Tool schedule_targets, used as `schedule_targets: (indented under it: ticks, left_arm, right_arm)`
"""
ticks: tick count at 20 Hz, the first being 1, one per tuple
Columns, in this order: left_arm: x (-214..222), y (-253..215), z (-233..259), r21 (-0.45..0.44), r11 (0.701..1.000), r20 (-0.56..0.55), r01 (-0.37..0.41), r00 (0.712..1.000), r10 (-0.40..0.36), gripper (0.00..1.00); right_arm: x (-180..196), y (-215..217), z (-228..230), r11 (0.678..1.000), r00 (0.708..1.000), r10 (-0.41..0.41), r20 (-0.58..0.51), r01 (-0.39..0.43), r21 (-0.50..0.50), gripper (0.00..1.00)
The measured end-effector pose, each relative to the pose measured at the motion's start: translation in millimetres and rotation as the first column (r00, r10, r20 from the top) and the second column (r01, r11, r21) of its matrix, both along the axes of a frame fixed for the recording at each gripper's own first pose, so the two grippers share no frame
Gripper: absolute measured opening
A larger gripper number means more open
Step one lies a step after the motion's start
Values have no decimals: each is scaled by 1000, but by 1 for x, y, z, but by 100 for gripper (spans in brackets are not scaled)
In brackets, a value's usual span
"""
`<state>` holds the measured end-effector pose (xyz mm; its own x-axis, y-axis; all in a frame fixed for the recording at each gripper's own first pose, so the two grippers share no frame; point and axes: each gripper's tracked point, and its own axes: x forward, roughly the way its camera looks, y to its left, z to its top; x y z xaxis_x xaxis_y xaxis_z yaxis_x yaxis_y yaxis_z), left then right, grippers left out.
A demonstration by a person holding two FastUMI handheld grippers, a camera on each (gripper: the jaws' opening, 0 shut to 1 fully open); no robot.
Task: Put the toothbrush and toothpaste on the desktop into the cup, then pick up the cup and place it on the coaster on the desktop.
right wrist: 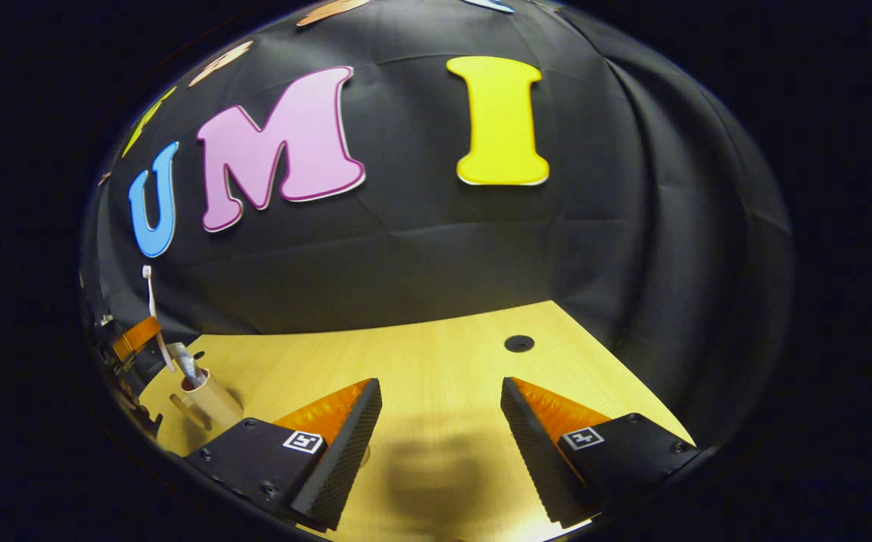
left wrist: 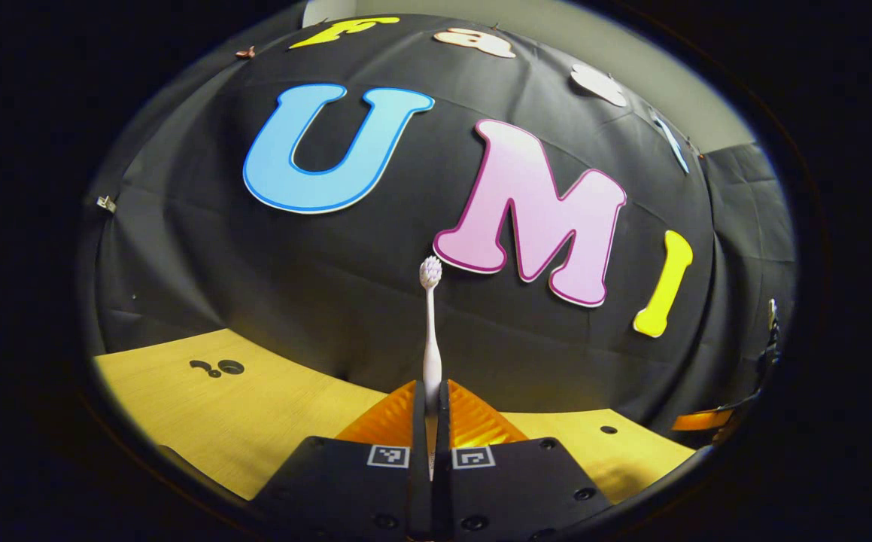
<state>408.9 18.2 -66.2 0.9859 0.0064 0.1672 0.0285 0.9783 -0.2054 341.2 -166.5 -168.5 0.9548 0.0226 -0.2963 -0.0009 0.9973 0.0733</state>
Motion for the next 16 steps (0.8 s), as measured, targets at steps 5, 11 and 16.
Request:
schedule_targets:
  ticks: [5,11,16]
  left_arm:
    - [12,-4,-31,151,988,15,-40,999,39,6]
    - [17,-12,-66,196,981,-25,-13,1000,18,10]
    - [10,-15,-76,225,974,-72,31,997,-15,42]
  right_arm:
    - [-7,-26,-11,999,999,-48,-7,48,-21,98]
    - [-11,-21,-22,999,999,-34,-33,33,-39,98]
    - [-20,-17,-30,998,999,-17,-45,15,-56,98]
